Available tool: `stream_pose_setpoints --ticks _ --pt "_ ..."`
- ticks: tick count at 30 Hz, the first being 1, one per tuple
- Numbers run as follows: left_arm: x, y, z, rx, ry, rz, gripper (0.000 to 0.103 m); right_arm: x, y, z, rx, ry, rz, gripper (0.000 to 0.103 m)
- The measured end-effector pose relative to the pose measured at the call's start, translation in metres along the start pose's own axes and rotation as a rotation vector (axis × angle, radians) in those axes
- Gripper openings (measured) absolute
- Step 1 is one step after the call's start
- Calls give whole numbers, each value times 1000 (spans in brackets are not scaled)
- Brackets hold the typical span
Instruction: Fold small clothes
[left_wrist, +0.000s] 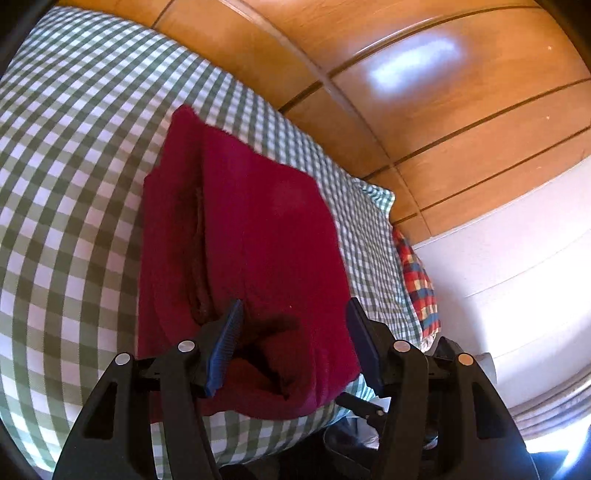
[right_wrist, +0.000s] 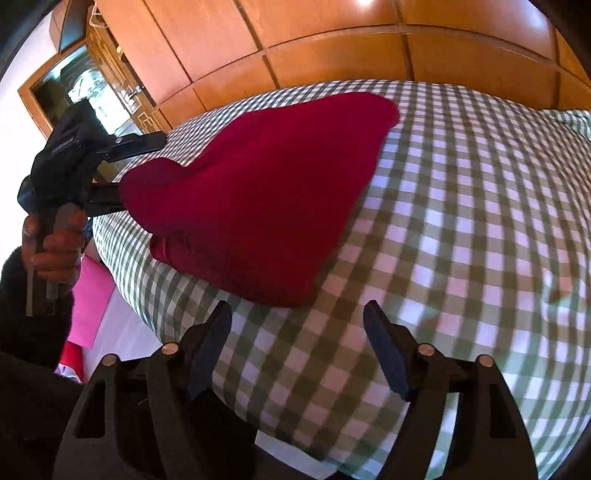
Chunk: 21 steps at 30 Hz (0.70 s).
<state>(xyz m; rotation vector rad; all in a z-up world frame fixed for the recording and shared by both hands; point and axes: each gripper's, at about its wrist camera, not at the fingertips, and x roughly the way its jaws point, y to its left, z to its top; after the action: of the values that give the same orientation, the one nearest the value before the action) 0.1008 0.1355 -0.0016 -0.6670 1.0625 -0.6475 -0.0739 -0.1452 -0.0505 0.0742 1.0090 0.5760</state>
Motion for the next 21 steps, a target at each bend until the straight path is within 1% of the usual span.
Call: stream_pose_setpoints --ticks 1,2,3,4,5,6,7,8,10,13,15,17,18,19,20,21 --pt "0 1 1 -4 0 0 54 7 6 3 -16 3 -13 60" --pt "1 1 1 -4 -4 5 41 11 11 9 -26 1 -34 53" --pt "-2 1 1 3 -11 17 31 16 11 11 -29 -4 -50 37" --pt "-3 0 3 8 -21 19 20 18 11 15 -23 -11 -55 30" --pt "-6 -1 2 11 -37 11 15 17 12 16 -18 -20 -51 27" --pt "-12 -3 1 25 -66 -1 13 15 12 16 -28 -29 -55 23" --pt "-19 -6 -1 47 -88 0 8 12 14 13 -53 -39 -66 20" --pt "-24 -7 -4 64 -100 6 2 9 16 11 -81 -43 -74 19" --pt "-33 1 -11 60 -119 36 2 9 14 8 -83 -31 -73 17" --pt "-25 30 -30 19 -69 108 2 13 5 -1 -67 -5 -70 17" --pt "-19 42 -39 7 -47 120 2 17 10 -2 -86 -1 -83 17" --pt "-23 42 -43 13 -56 106 2 17 11 -2 -97 0 -88 17" --pt "-27 40 -41 18 -65 79 2 17 11 -1 -96 3 -84 20" --pt "-33 37 -38 18 -83 60 2 18 10 -1 -94 7 -78 25" --pt "-36 35 -33 17 -98 45 2 15 9 -1 -92 6 -71 27" --pt "-39 33 -29 18 -106 28 3 11 8 0 -93 5 -65 34"
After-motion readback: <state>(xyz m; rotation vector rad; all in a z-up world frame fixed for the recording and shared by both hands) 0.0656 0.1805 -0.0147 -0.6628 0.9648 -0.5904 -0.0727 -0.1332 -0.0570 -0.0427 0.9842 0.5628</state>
